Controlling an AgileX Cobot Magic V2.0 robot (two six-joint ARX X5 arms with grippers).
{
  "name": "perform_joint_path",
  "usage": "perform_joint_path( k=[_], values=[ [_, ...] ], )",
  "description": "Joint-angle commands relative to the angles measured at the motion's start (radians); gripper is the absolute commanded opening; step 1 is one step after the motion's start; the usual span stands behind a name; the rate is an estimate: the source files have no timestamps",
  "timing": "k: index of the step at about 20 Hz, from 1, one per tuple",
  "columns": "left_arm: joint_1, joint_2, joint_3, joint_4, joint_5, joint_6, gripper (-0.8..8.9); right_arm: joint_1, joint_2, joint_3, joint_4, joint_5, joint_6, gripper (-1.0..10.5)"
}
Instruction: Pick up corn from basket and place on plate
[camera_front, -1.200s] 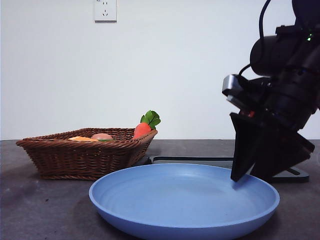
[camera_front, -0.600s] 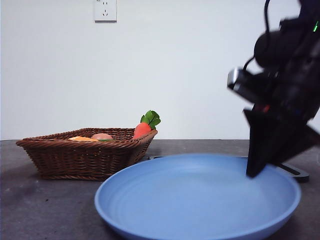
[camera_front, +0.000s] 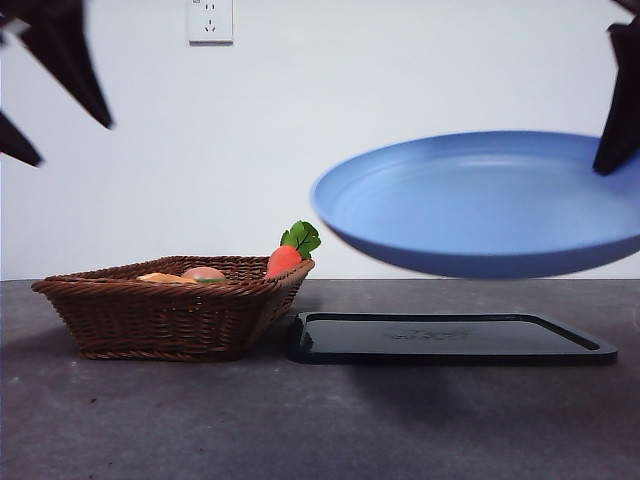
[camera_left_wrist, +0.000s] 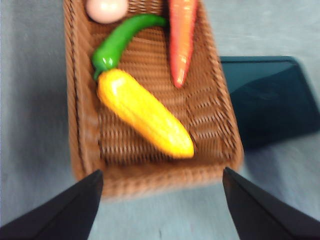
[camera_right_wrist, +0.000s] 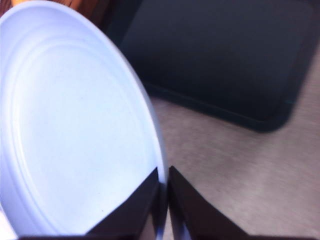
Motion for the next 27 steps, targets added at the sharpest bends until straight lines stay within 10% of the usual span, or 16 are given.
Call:
perform_joint_path(
  k=[1,11,21,27],
  values=[
    [-0.036,0.161,0.113,-0.005,-0.056,-0.042,3.91,-0.009,-0.015,0.012,0.006,-0.011,0.012,0.0],
    [-0.148,0.698,0.508,-0.208,-0.240,-0.102,3.91,-0.011,-0.029,0.012,0.012,-0.012,0.001,0.0],
    [-0.171,0.824,0.512,-0.190,-0.246,-0.142,3.83,-0.011,-0.028,0.012,0.018,-0.015,-0.018,0.0],
    [-0.180,0.811,0.518,-0.200,-0.246,-0.141,1.93,-0.011,-0.027,0.012,0.018,-0.014,-0.017,0.0]
  ],
)
